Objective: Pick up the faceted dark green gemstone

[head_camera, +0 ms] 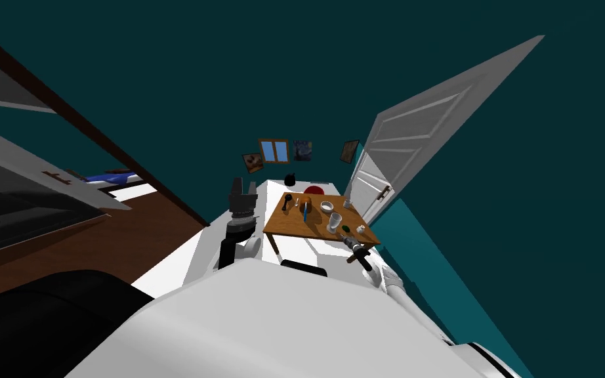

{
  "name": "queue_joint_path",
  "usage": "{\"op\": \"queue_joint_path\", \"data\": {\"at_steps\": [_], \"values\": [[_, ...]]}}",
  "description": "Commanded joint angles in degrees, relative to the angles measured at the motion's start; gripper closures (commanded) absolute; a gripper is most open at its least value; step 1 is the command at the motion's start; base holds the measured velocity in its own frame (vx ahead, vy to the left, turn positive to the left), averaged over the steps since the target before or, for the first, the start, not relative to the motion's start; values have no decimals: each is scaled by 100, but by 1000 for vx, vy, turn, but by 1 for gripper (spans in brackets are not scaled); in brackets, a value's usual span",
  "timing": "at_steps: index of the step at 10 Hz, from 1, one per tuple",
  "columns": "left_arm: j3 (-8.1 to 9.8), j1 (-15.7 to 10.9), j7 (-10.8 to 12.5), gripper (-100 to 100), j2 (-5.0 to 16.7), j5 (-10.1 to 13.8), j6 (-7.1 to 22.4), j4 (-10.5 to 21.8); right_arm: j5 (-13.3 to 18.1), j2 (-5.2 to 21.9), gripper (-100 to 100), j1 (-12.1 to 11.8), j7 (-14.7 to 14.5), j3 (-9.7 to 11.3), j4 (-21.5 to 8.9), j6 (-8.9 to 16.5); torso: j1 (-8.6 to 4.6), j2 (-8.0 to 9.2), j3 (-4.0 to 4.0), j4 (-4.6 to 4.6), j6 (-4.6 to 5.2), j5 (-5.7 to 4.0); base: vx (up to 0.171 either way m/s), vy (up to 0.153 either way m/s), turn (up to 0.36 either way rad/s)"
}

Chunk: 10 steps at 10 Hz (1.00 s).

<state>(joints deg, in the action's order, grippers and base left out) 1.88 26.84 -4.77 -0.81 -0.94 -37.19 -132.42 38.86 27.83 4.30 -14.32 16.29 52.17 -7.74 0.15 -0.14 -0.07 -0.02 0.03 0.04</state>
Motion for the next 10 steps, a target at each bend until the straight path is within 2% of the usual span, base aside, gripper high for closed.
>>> {"op": "queue_joint_path", "data": {"at_steps": [1,2,3,5,6,8,9,10], "values": [[0,0,0,0,0,0,0,0,49,73,-100,10,-5,79,-64,209,0,0,0,0,0,0,31,20,83],[1,1,0,0,0,0,0,0,127,141,-100,110,-54,125,-297,353,-5,2,1,-1,5,-1,31,17,123],[0,0,0,0,0,0,0,0,127,141,-100,110,-54,125,-297,391,-7,3,1,0,3,-1,22,12,84],[0,0,0,0,0,0,0,0,254,273,-100,289,-146,211,-648,736,-7,7,4,1,3,-1,28,22,180],[0,0,0,0,0,0,0,0,254,273,-100,289,-146,211,-714,736,-4,2,1,1,2,0,34,23,76],[0,0,0,0,0,0,0,0,345,396,-100,438,-226,289,-1063,1025,0,3,1,0,3,-1,36,39,171],[0,0,0,0,0,0,0,0,345,396,-100,438,-226,289,-1063,1045,4,-1,0,0,2,1,35,27,68],[1,1,0,0,0,0,0,0,379,452,-100,498,-260,326,-1212,1182,-1,3,1,0,6,0,32,26,91]]}}
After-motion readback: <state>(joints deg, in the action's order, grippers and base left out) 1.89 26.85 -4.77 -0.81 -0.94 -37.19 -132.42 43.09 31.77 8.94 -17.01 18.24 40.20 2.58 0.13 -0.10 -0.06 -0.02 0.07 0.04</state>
